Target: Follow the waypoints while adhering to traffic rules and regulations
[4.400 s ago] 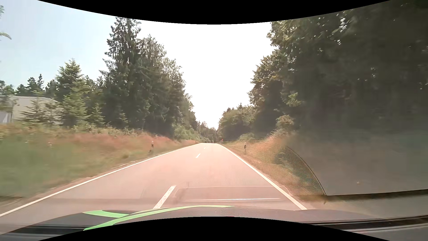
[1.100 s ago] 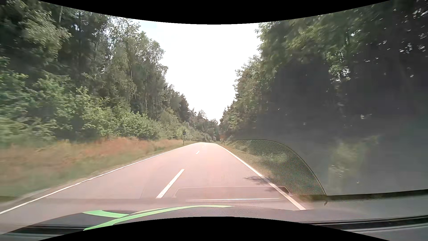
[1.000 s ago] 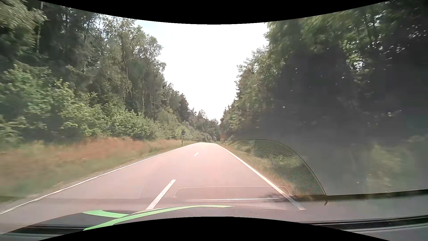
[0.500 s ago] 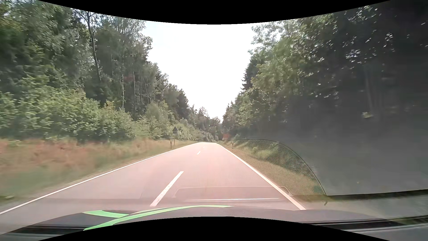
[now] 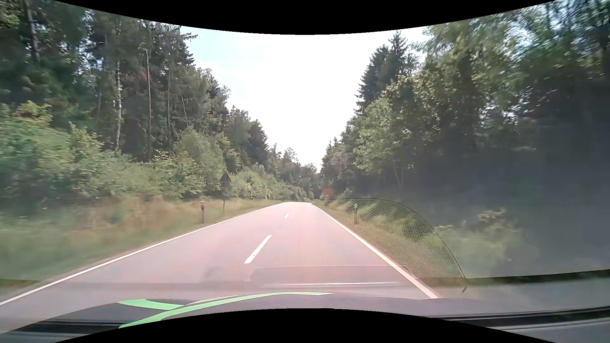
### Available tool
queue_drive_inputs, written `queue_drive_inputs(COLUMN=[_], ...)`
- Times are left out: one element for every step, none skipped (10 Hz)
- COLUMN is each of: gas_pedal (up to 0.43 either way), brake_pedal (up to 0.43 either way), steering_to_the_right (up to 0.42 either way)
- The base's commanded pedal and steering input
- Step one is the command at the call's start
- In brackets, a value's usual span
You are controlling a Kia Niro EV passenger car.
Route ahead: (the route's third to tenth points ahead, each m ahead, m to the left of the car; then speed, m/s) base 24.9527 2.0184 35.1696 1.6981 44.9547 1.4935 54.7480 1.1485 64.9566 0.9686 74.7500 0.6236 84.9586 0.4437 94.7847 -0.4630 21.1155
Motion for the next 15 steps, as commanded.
queue_drive_inputs(gas_pedal=[0.000, 0.000, 0.000, 0.000, 0.000, 0.000, 0.000, 0.000, 0.000, 0.000, 0.000, 0.000, 0.000, 0.000, 0.000], brake_pedal=[0.000, 0.000, 0.000, 0.000, 0.000, 0.000, 0.000, 0.000, 0.000, 0.000, 0.000, 0.006, 0.030, 0.067, 0.079], steering_to_the_right=[-0.002, -0.002, -0.002, -0.002, -0.001, 0.000, 0.000, 0.000, 0.000, 0.000, 0.000, -0.001, -0.003, -0.005, -0.005])
